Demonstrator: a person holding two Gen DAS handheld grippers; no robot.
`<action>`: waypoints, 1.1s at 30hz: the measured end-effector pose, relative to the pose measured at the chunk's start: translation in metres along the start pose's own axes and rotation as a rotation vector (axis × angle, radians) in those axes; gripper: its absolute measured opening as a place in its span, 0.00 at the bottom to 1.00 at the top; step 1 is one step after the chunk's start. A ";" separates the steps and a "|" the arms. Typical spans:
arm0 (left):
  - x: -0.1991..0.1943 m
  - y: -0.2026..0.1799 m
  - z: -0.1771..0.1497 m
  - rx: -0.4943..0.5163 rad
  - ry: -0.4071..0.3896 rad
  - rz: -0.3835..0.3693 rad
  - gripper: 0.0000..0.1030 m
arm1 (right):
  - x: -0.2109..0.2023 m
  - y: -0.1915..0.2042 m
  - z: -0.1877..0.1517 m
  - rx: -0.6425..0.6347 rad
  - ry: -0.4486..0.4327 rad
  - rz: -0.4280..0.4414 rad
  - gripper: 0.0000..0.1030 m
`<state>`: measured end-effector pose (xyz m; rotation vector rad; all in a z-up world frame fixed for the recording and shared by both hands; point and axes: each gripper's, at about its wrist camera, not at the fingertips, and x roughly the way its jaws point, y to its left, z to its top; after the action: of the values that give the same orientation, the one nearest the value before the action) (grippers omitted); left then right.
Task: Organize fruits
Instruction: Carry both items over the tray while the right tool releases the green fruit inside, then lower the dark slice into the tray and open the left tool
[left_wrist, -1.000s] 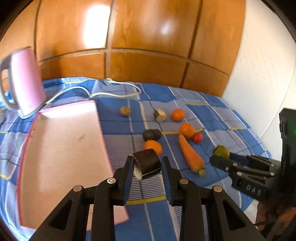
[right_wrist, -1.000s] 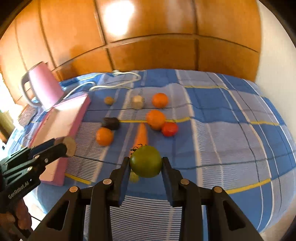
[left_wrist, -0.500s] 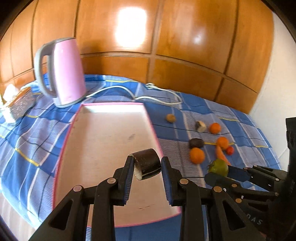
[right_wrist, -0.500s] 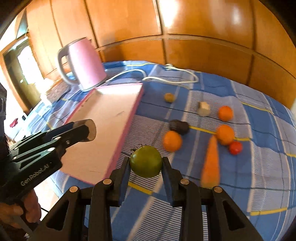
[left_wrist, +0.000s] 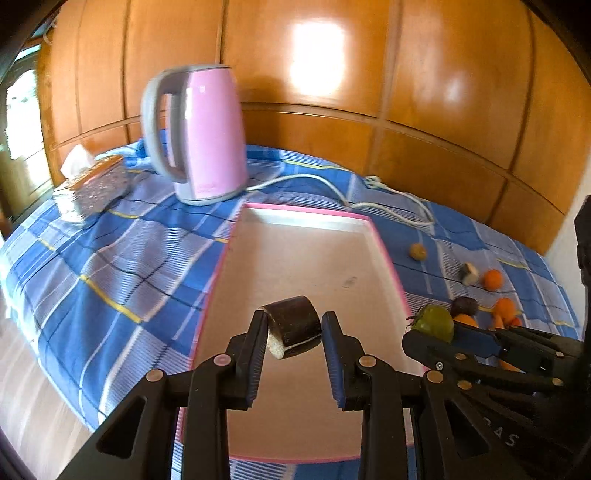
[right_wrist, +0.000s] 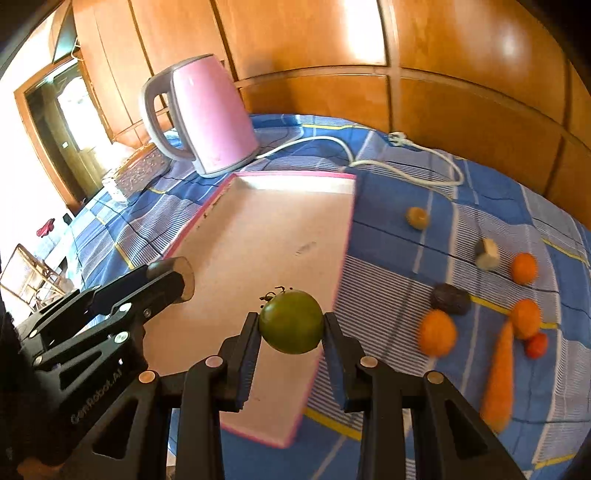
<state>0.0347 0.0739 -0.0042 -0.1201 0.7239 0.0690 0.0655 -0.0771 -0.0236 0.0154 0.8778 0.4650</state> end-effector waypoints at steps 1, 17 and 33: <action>0.000 0.003 0.000 -0.007 0.000 0.009 0.29 | 0.003 0.003 0.002 -0.003 0.002 0.002 0.33; -0.002 0.018 -0.003 -0.059 -0.008 0.063 0.46 | 0.004 0.008 0.000 0.025 -0.011 -0.028 0.41; -0.015 -0.008 -0.008 0.010 -0.039 0.024 0.49 | -0.021 -0.018 -0.019 0.113 -0.037 -0.081 0.41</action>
<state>0.0191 0.0647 0.0010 -0.1008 0.6868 0.0903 0.0465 -0.1050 -0.0237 0.0914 0.8640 0.3378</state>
